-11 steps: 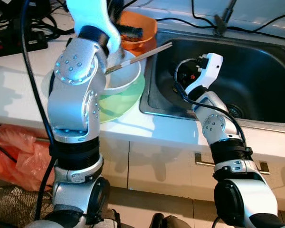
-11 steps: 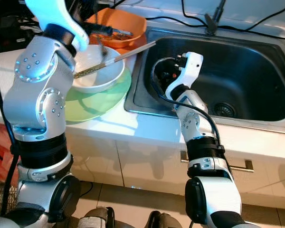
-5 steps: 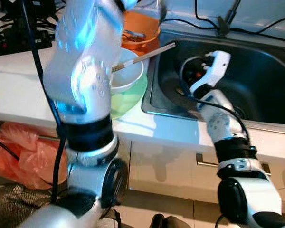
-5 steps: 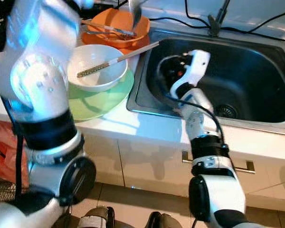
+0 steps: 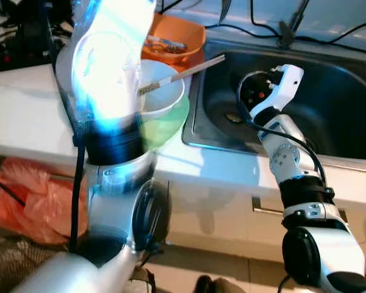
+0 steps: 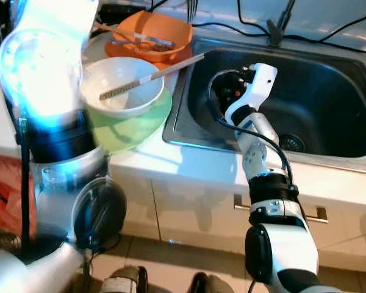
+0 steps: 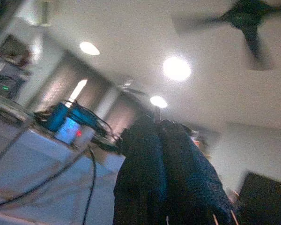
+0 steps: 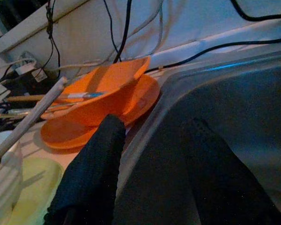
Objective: Kitchen organization
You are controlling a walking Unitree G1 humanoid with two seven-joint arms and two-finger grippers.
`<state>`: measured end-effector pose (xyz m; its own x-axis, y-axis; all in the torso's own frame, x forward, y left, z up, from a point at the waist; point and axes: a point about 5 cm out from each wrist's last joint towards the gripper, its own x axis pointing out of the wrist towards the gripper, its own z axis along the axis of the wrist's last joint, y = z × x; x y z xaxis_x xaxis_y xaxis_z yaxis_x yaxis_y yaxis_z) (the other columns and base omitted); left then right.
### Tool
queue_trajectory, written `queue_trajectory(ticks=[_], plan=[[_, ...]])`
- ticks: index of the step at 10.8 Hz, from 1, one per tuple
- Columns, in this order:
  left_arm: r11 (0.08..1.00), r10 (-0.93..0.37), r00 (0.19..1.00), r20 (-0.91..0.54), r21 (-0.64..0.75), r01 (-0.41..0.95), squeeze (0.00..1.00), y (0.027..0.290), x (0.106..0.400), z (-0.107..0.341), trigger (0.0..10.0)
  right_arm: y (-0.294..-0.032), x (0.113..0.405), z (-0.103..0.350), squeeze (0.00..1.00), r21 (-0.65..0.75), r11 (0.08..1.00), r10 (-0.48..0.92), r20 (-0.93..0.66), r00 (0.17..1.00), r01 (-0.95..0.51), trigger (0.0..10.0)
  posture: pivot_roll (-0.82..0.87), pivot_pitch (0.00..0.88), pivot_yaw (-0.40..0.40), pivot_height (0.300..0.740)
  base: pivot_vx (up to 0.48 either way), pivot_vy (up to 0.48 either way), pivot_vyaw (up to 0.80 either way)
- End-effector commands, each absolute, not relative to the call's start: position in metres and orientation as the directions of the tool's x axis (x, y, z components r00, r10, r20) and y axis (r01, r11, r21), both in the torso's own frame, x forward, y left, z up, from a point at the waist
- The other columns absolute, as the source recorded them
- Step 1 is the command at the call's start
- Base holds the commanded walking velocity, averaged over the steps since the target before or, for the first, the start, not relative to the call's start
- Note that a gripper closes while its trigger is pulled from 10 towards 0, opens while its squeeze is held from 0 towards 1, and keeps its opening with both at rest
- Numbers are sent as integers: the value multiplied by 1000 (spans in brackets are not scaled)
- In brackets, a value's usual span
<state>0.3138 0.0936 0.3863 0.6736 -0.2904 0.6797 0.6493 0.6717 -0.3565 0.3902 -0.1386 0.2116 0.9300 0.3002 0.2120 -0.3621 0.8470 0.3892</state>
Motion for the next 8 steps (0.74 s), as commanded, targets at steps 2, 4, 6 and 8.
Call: queue_trajectory(ticks=[2, 4, 6, 8], plan=[[491, -308, 709, 635, -532, 690, 0, 81, 321, 335, 10000, -146, 389, 212, 0, 406, 848, 267, 231, 936, -342, 10000, 207, 130, -62, 740, 0, 0, 0], [394, -280, 727, 627, -616, 682, 0, 84, 326, 320, 10000, -144, 388, 210, 0, 411, 840, 277, 238, 931, -355, 10000, 201, 129, -63, 740, 0, 0, 0], [379, -281, 687, 671, -580, 721, 0, 85, 319, 322, 10000, -147, 388, 214, 0, 422, 834, 265, 259, 929, -355, 10000, 206, 125, -66, 740, 0, 0, 0], [411, -298, 688, 661, -562, 718, 0, 90, 322, 317, 10000, -144, 388, 214, 0, 421, 832, 270, 263, 926, -362, 10000, 206, 122, -63, 740, 0, 0, 0]])
